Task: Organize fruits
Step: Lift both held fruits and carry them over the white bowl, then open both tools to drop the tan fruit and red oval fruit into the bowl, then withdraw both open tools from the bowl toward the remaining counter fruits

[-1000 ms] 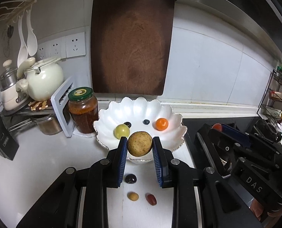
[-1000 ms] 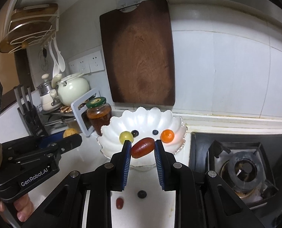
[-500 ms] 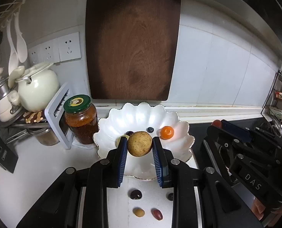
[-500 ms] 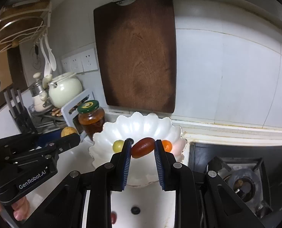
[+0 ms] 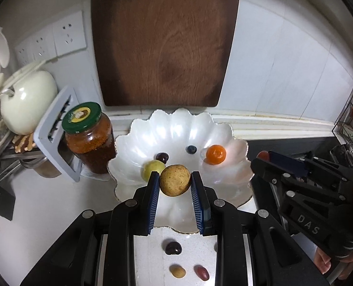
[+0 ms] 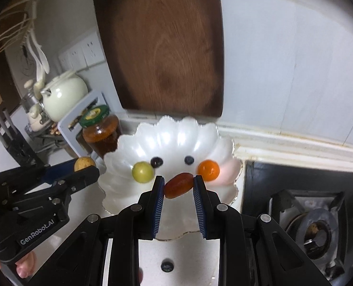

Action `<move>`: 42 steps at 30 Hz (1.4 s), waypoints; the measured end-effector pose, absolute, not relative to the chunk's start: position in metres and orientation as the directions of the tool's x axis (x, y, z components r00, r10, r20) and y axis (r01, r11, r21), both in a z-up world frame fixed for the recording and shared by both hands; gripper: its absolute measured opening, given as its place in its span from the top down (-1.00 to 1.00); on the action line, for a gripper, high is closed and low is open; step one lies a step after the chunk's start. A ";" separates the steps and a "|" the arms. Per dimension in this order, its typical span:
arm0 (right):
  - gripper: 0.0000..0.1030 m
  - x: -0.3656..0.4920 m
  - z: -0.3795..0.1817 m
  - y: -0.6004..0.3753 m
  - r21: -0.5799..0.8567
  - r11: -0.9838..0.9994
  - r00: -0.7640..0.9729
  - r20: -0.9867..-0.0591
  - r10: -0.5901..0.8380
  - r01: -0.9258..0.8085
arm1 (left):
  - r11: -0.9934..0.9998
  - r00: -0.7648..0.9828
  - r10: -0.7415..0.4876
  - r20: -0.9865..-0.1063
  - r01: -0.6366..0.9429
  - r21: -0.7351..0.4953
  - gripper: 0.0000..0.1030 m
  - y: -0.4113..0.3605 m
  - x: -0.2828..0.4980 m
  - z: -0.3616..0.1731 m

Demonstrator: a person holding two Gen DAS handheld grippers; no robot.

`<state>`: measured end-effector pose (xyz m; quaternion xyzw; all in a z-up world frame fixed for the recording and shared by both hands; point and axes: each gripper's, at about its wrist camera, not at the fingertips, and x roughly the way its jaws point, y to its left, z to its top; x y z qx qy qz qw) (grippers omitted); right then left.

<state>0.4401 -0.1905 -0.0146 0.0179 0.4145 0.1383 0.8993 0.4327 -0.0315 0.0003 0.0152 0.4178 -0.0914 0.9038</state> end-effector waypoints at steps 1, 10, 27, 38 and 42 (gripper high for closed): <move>0.49 0.444 -0.019 -0.190 0.148 0.962 0.604 -0.753 0.260 -0.230 | 0.984 0.627 -0.143 -0.766 0.173 -0.042 0.47 -0.032 0.437 -0.002; 0.49 0.468 -0.049 -0.188 0.149 0.964 0.511 -0.825 0.243 -0.218 | 0.982 0.558 -0.126 -0.820 0.186 -0.024 0.47 -0.040 0.459 -0.025; 0.48 0.495 -0.080 -0.178 0.136 0.965 0.389 -0.895 0.217 -0.225 | 0.983 0.344 -0.111 -0.932 0.176 -0.053 0.46 -0.048 0.497 -0.083; 0.22 0.494 -0.088 -0.182 0.134 0.969 0.376 -0.904 0.205 -0.205 | 0.987 0.384 -0.062 -0.921 0.158 0.000 0.00 -0.042 0.491 -0.071; 0.22 0.489 -0.083 -0.186 0.140 0.972 0.397 -0.894 0.207 -0.191 | 0.987 0.417 -0.044 -0.908 0.156 0.024 -0.04 -0.038 0.483 -0.062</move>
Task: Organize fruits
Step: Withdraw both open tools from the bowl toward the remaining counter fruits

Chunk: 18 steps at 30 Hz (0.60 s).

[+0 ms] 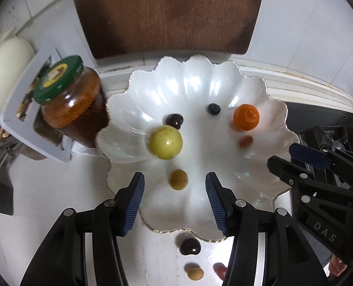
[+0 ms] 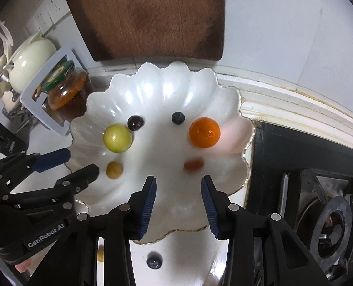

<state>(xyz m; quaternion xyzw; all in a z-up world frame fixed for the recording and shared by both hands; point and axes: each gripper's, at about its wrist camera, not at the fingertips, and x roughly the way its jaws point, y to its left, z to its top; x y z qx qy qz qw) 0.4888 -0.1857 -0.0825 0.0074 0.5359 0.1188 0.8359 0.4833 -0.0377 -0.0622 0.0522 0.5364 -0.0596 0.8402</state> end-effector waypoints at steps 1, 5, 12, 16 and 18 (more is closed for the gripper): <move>0.22 0.486 -0.079 -0.187 0.136 0.973 0.412 -0.889 0.202 -0.185 | 0.987 0.430 -0.041 -0.902 0.156 0.030 -0.05 -0.037 0.480 -0.059; 0.22 0.474 -0.067 -0.189 0.134 0.975 0.455 -0.867 0.203 -0.178 | 0.985 0.483 -0.037 -0.875 0.165 0.050 -0.07 -0.033 0.465 -0.045; 0.22 0.449 -0.044 -0.194 0.147 0.973 0.515 -0.829 0.218 -0.176 | 0.979 0.561 -0.049 -0.827 0.190 0.071 -0.12 -0.025 0.437 -0.018; 0.22 0.431 -0.028 -0.194 0.146 0.972 0.557 -0.799 0.224 -0.182 | 0.977 0.595 -0.072 -0.801 0.203 0.063 -0.12 -0.020 0.418 -0.003; 0.22 0.424 -0.022 -0.193 0.142 0.972 0.574 -0.787 0.226 -0.188 | 0.977 0.611 -0.075 -0.788 0.205 0.066 -0.14 -0.019 0.410 0.002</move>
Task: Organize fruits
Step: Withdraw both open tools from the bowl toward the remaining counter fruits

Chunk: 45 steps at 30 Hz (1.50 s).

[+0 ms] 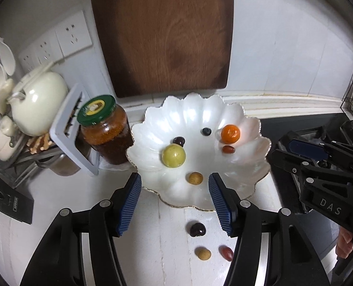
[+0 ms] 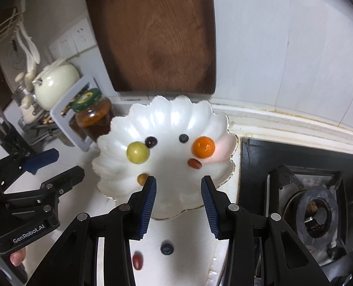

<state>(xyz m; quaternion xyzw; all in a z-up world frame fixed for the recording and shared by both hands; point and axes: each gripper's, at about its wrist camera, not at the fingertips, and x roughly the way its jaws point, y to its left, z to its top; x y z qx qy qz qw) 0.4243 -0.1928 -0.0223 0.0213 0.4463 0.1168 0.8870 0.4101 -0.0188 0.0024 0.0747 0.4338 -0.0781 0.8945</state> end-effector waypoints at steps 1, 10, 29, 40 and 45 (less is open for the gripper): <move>0.22 0.421 -0.020 -0.192 0.141 0.972 0.583 -0.780 0.226 -0.188 | 0.976 0.618 -0.081 -0.782 0.207 0.063 -0.15 -0.017 0.405 0.006; 0.22 0.387 0.002 -0.187 0.138 0.967 0.646 -0.722 0.247 -0.215 | 0.975 0.665 -0.099 -0.740 0.212 0.061 -0.15 -0.011 0.372 0.025; 0.22 0.331 -0.001 -0.178 0.102 0.959 0.696 -0.668 0.263 -0.264 | 0.976 0.699 -0.101 -0.708 0.209 0.068 -0.17 -0.001 0.313 0.018; 0.22 0.301 -0.018 -0.165 0.047 0.949 0.698 -0.666 0.262 -0.311 | 0.969 0.677 -0.133 -0.724 0.241 0.047 -0.17 0.008 0.286 -0.017; 0.22 0.293 -0.030 -0.160 0.054 0.940 0.675 -0.683 0.281 -0.337 | 0.964 0.680 -0.143 -0.720 0.261 0.055 -0.17 0.009 0.278 -0.028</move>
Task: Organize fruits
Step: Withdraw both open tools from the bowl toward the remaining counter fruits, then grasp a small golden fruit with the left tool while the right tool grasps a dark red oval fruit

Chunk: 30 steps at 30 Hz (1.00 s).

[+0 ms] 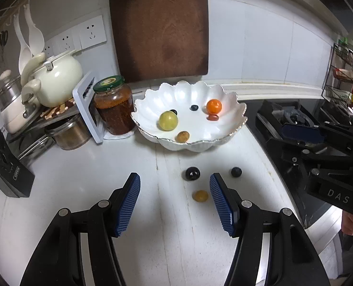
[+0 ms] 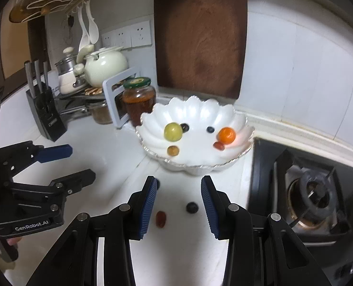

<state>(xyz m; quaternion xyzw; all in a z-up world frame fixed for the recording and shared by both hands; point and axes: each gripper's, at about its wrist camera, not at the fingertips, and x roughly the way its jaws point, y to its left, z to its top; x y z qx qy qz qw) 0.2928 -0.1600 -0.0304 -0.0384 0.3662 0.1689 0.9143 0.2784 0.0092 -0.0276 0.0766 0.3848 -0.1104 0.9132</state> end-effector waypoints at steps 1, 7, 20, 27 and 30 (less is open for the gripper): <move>0.22 0.292 -0.033 -0.159 0.060 0.938 0.668 -0.686 0.287 -0.342 | 0.962 0.679 -0.147 -0.719 0.268 0.056 -0.17 0.009 0.277 -0.029; 0.22 0.285 -0.049 -0.154 0.080 0.932 0.639 -0.707 0.303 -0.353 | 0.948 0.668 -0.171 -0.725 0.311 0.063 -0.16 0.009 0.275 -0.045; 0.22 0.283 -0.079 -0.145 0.077 0.933 0.606 -0.742 0.289 -0.351 | 0.901 0.637 -0.228 -0.737 0.425 0.088 -0.16 0.006 0.274 -0.076; 0.23 0.285 -0.097 -0.138 0.089 0.934 0.580 -0.762 0.288 -0.347 | 0.871 0.605 -0.256 -0.754 0.482 0.091 -0.15 0.004 0.284 -0.097; 0.23 0.287 -0.104 -0.137 0.090 0.934 0.572 -0.769 0.286 -0.346 | 0.858 0.598 -0.268 -0.755 0.505 0.095 -0.10 0.001 0.287 -0.105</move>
